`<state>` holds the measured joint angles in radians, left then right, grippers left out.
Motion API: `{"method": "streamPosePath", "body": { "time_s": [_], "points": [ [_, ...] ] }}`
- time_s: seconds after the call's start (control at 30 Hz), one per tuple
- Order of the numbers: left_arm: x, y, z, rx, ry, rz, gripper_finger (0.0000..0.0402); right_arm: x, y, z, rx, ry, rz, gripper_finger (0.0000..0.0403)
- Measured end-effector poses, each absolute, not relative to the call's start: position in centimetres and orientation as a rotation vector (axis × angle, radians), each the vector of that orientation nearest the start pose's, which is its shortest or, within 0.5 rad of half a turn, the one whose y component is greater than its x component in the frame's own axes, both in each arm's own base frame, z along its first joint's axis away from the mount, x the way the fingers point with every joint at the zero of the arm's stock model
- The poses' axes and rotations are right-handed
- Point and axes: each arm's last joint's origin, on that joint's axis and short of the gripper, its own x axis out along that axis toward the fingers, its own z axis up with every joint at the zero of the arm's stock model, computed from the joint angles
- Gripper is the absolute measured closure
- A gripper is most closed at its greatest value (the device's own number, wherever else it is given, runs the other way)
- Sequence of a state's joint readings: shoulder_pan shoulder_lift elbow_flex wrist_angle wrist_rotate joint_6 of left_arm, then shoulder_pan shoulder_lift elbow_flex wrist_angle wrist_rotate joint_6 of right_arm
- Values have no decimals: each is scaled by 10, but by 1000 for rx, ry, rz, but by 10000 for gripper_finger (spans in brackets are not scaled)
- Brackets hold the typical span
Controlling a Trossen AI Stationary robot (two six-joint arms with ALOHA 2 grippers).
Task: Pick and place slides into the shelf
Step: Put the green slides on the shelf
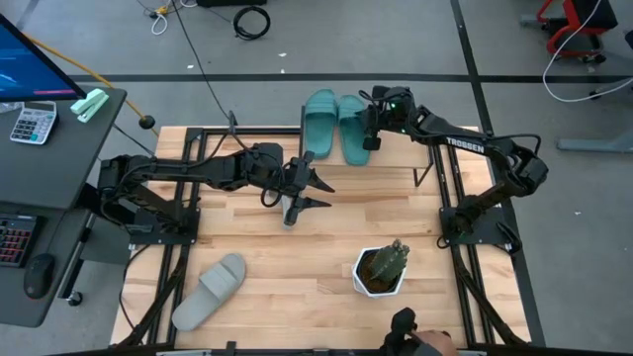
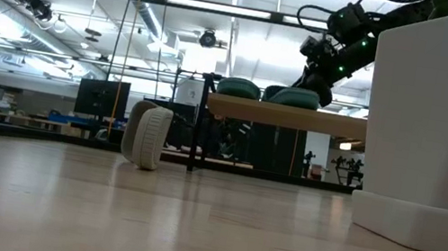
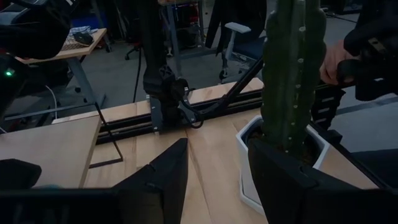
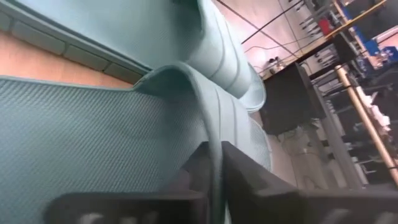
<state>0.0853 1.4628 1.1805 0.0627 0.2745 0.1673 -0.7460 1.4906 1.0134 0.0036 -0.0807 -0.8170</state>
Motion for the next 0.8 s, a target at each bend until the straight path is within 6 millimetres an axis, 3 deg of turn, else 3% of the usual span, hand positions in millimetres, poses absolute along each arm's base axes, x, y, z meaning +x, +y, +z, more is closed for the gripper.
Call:
{"method": "streamPosePath", "body": {
  "time_s": [0.27, 0.8],
  "points": [
    [336, 21, 334, 127, 200, -206, 229, 244, -223, 264, -597, 699, -466, 392],
    [336, 21, 334, 127, 200, -205, 228, 245, -226, 272, -636, 656, -554, 393]
  ]
}}
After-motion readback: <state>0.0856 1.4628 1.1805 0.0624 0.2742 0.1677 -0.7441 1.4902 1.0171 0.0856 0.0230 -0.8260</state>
